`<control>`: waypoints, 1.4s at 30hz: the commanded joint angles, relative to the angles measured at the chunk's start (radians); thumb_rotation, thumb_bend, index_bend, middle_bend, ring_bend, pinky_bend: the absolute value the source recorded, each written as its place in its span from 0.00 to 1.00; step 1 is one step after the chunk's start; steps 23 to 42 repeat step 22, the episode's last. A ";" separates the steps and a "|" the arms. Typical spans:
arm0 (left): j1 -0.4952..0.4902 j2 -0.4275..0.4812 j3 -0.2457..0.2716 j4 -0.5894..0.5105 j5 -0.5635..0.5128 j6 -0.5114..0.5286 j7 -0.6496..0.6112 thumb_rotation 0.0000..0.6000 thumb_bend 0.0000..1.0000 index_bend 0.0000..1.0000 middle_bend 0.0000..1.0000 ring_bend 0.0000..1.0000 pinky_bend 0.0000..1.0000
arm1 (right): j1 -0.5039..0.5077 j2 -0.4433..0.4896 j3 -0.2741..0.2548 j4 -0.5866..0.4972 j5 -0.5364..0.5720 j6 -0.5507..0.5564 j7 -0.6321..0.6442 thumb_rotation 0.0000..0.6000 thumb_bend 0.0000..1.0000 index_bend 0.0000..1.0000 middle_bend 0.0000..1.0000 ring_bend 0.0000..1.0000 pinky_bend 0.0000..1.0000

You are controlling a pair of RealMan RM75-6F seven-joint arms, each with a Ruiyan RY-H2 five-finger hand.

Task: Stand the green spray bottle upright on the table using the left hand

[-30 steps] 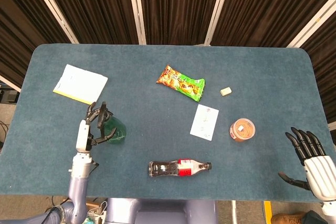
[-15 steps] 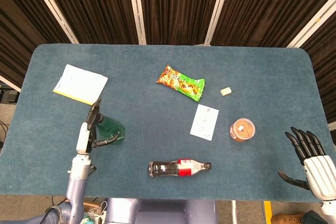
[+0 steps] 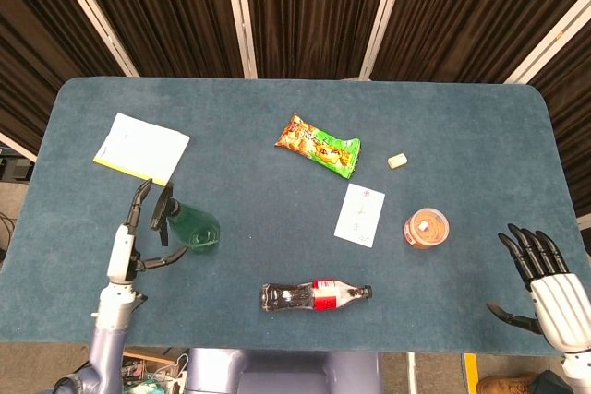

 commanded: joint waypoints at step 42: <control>0.183 0.585 0.156 -0.299 -0.081 -0.050 0.775 1.00 0.03 0.00 0.00 0.00 0.00 | -0.015 -0.088 0.093 -0.040 0.196 -0.015 -0.284 1.00 0.15 0.00 0.00 0.00 0.00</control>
